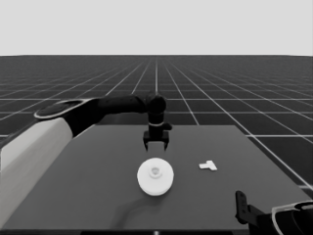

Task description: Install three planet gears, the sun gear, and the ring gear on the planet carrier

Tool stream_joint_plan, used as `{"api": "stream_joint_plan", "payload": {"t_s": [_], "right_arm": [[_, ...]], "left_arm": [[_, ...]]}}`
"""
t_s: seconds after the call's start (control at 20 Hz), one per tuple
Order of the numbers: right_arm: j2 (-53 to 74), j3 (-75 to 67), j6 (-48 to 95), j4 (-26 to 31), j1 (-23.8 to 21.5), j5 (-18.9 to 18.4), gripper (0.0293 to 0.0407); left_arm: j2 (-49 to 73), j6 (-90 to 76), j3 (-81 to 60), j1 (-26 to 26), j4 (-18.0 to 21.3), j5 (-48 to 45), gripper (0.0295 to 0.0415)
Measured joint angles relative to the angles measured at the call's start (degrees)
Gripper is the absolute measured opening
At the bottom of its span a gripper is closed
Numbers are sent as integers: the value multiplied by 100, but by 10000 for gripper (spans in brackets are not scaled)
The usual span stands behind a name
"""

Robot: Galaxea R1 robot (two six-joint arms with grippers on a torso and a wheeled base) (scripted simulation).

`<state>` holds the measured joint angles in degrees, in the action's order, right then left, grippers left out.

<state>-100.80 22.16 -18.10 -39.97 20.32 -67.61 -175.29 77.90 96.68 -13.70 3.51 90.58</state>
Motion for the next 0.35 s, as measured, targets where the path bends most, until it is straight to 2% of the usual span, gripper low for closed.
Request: {"api": "stream_joint_plan", "payload": {"t_s": [0.05,0.1,0.15,0.2,0.25,0.35], "right_arm": [[0,0,0,0,0,0,385],[-1607,-315,-2770,1836,-2058,-2660,390],[-3732,651,-5626,3878,-3612,-2739,392],[-4484,1835,-6584,4472,-3999,-2411,391],[-4817,2614,-7001,4705,-4093,-2284,388],[-5124,3383,-7352,4890,-4130,-2203,385]], "left_arm": [[-2,8,5,-5,6,2,385],[1517,-2756,-2560,-192,-857,-2078,410],[3815,-5492,-4508,-347,-1379,-3361,413],[5389,-7265,-5631,-444,-1688,-4107,400],[6276,-8309,-6308,-500,-1869,-4549,392],[7074,-9284,-6944,-555,-2037,-4963,386]]}}
